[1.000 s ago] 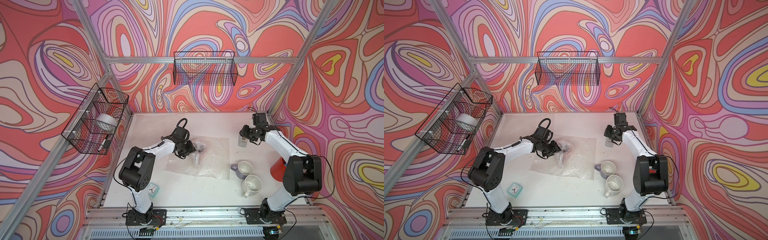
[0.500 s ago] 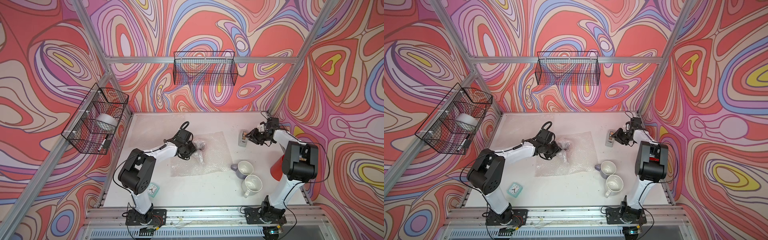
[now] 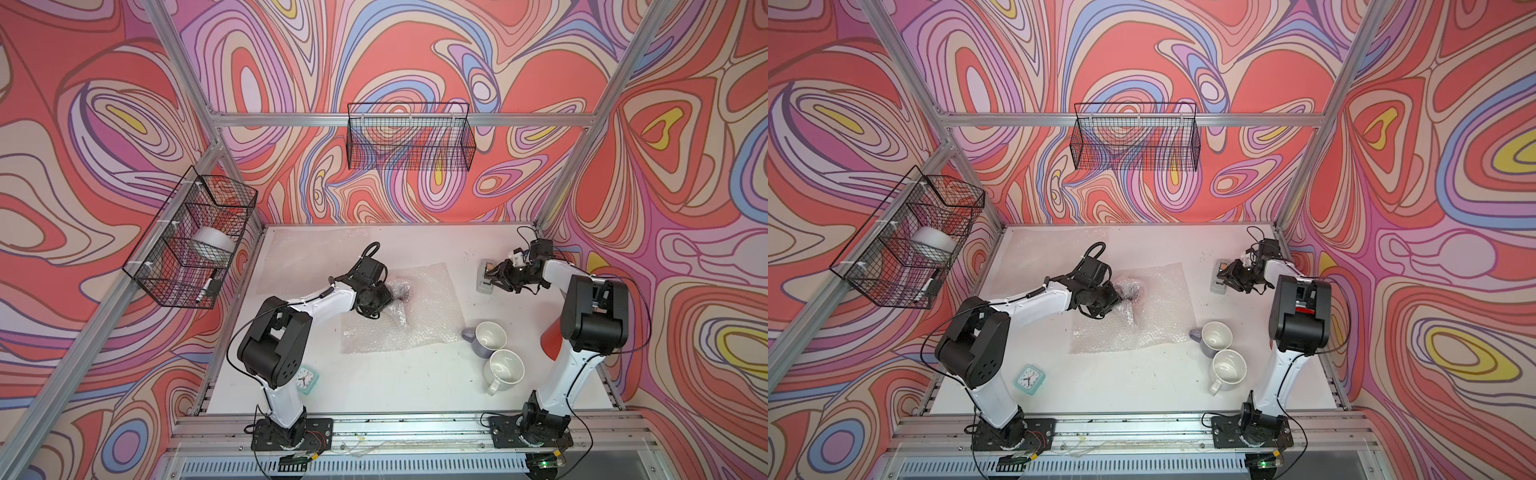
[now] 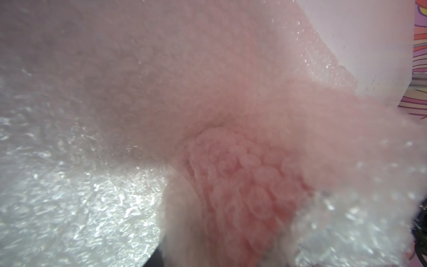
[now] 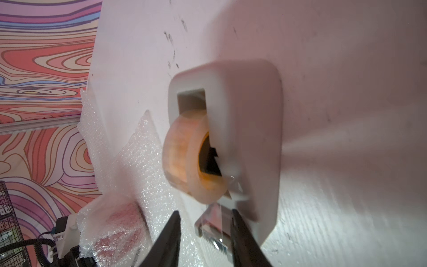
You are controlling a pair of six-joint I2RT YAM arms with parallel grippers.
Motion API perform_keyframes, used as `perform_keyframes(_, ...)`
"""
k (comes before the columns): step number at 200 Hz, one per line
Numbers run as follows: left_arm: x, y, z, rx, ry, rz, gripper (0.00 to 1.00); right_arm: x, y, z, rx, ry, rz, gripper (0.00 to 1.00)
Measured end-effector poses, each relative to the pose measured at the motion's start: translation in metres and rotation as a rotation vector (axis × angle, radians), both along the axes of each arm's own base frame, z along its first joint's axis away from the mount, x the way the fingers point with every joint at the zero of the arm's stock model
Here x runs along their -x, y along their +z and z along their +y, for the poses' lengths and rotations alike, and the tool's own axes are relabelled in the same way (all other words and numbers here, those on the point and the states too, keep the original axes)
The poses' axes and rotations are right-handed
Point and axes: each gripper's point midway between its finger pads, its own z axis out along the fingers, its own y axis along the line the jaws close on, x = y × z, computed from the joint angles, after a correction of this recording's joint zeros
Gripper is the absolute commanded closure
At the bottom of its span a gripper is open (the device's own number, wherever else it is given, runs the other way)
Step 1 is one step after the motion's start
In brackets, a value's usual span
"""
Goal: Wrap mugs in bubble wrap
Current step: Tear off the tape using the Tape Cutter.
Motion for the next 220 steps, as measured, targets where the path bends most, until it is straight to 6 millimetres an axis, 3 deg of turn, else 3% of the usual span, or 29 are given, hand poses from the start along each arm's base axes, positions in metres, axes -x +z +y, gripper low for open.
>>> perform_keyframes(67, 0.0, 0.0, 0.0, -0.005, -0.003, 0.001, 0.62, -0.008, -0.001, 0.008, -0.073, 0.023, -0.032, 0.71)
perform_keyframes(135, 0.001, 0.0, 0.0, -0.007, -0.006, 0.001, 0.62, -0.006, -0.006, 0.004, -0.127, -0.02, -0.028, 1.0)
perform_keyframes(159, 0.001, 0.0, 0.0, -0.007, -0.006, 0.002, 0.62, -0.005, -0.005, 0.004, -0.143, -0.031, -0.041, 1.0)
perform_keyframes(185, 0.001, 0.0, 0.0, -0.007, -0.009, 0.002, 0.62, -0.004, 0.009, 0.007, -0.156, -0.033, -0.108, 1.0)
perform_keyframes(220, 0.002, 0.0, -0.001, -0.01, -0.013, 0.003, 0.62, -0.004, 0.05, 0.012, -0.167, -0.021, -0.247, 1.0)
